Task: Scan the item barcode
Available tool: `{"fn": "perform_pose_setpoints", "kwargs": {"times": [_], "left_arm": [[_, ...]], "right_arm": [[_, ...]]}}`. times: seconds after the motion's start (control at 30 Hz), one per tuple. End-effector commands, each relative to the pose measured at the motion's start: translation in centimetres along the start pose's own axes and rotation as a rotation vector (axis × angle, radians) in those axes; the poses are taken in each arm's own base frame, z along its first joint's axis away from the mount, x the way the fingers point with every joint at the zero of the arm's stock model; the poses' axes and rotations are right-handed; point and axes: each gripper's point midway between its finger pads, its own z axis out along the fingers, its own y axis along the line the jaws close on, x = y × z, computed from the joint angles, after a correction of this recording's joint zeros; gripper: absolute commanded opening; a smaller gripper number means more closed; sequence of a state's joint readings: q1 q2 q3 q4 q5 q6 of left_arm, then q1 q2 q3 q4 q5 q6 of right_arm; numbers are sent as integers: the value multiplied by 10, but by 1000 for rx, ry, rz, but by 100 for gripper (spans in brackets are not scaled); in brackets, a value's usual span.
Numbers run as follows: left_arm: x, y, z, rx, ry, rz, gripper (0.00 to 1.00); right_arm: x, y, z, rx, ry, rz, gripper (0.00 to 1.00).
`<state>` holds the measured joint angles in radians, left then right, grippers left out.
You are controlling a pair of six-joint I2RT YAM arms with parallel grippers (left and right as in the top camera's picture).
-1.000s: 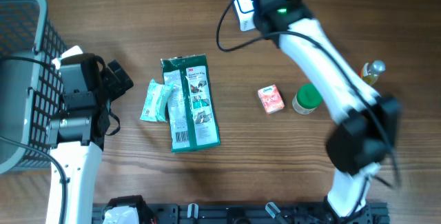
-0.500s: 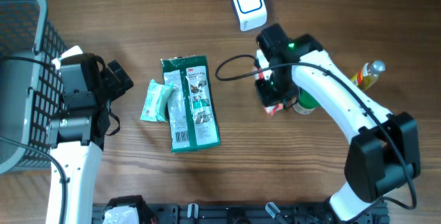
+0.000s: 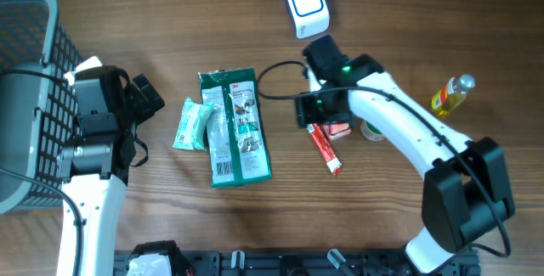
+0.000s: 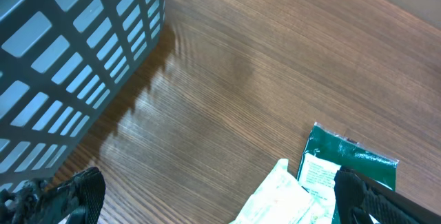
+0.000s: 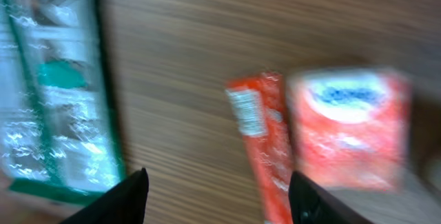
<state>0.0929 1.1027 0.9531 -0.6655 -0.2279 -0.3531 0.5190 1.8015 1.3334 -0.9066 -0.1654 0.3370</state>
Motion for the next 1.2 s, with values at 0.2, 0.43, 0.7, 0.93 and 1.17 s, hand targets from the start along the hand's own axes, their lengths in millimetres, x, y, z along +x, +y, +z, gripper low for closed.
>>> {"fn": "perform_pose_setpoints", "kwargs": {"times": [0.2,0.43,0.7,0.93,1.17], "left_arm": [[-5,2,-2,-9,-18,3,100],[-5,2,-2,-9,-18,3,100],[-5,2,-2,-9,-18,3,100],[-5,2,-2,-9,-18,3,100],[-5,2,-2,-9,-18,3,100]], "right_arm": [[-30,168,-9,-435,-225,-27,88],[-31,223,59,-331,-419,-39,67],[-47,226,110,-346,-481,4,49],[-75,226,29,-391,-597,-5,4],[-44,162,-23,-212,-447,-221,4]]}}
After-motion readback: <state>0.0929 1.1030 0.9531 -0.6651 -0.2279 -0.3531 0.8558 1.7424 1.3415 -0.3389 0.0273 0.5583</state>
